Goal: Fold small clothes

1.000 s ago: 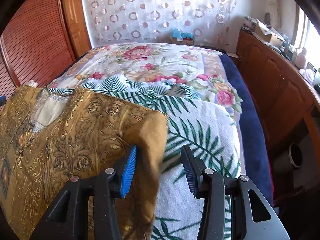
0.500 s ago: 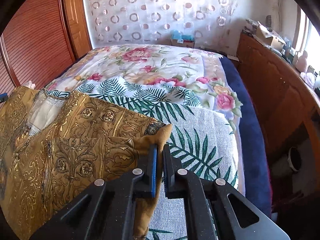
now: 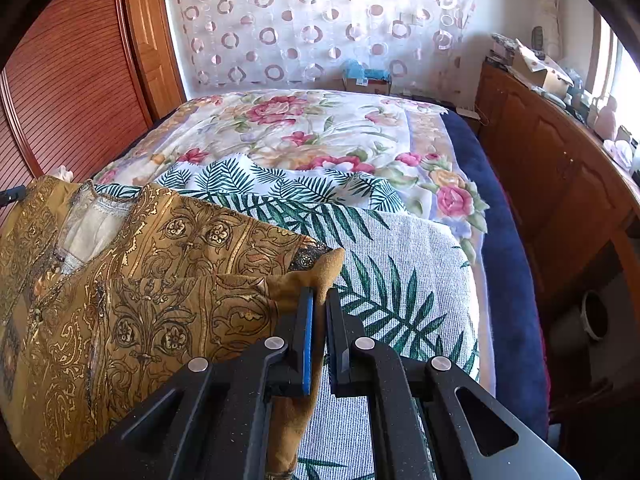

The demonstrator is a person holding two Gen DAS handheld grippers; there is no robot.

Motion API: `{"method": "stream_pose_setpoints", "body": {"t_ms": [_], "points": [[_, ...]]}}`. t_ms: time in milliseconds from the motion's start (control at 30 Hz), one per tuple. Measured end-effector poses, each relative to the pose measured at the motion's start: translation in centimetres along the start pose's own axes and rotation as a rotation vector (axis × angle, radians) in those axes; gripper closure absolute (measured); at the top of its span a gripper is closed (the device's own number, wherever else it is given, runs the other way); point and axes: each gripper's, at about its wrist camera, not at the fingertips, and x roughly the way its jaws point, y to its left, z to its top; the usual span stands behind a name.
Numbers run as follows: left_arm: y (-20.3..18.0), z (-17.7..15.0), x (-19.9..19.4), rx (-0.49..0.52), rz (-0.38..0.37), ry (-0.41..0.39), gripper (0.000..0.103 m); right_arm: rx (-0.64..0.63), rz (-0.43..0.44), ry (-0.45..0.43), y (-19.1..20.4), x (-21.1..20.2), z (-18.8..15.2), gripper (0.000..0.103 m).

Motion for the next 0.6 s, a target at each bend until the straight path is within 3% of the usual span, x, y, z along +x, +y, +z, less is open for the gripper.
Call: {"method": "stream_pose_setpoints", "body": {"t_ms": [300, 467, 600], "points": [[0.15, 0.3, 0.79, 0.006, 0.011, 0.01, 0.047, -0.01, -0.008, 0.0, 0.37, -0.08, 0.01, 0.098], [0.13, 0.13, 0.95, 0.009, -0.01, 0.013, 0.062, -0.018, -0.014, 0.0, 0.45, -0.11, 0.04, 0.098], [-0.04, 0.09, 0.92, 0.012, -0.009, 0.013, 0.063, -0.018, -0.014, 0.0, 0.5, -0.11, 0.04, 0.098]]}}
